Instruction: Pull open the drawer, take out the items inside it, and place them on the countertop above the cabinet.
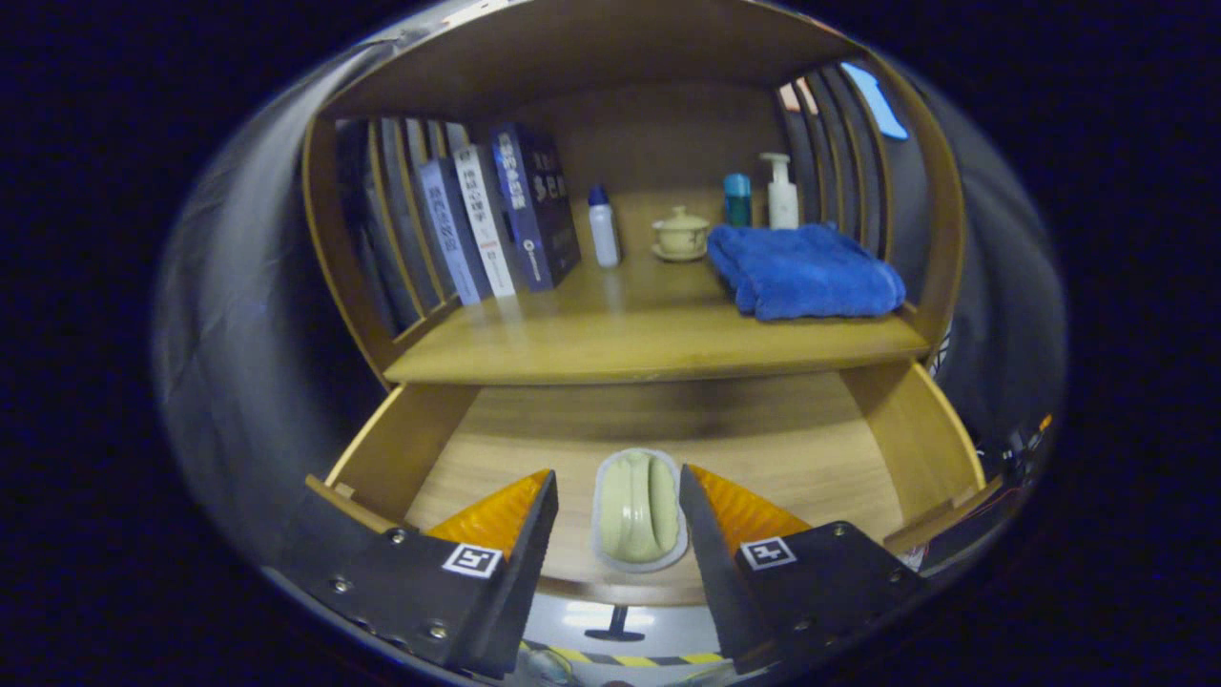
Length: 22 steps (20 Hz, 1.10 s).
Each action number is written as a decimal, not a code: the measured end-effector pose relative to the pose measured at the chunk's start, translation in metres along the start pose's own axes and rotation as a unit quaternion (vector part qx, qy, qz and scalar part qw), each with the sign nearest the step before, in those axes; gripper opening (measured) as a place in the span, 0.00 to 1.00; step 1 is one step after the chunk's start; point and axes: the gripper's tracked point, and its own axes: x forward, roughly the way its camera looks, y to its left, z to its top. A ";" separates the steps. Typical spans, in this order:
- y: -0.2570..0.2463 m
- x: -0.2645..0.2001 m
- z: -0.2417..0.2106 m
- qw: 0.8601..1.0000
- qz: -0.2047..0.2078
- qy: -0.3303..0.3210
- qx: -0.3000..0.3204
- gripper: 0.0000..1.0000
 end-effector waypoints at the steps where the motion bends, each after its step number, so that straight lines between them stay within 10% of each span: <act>1: -0.002 0.009 -0.002 1.000 -0.010 0.013 -0.017 0.76; 9: -0.002 0.060 -0.051 0.989 -0.011 0.147 -0.023 0.69; 12: -0.003 0.063 -0.049 0.987 -0.003 0.159 -0.006 0.35; 13: 0.002 0.062 -0.041 0.988 0.016 0.151 -0.007 0.36; 14: 0.005 0.059 -0.039 0.988 0.029 0.149 -0.012 0.14; 22: 0.030 0.010 0.027 0.992 0.103 -0.005 -0.074 0.14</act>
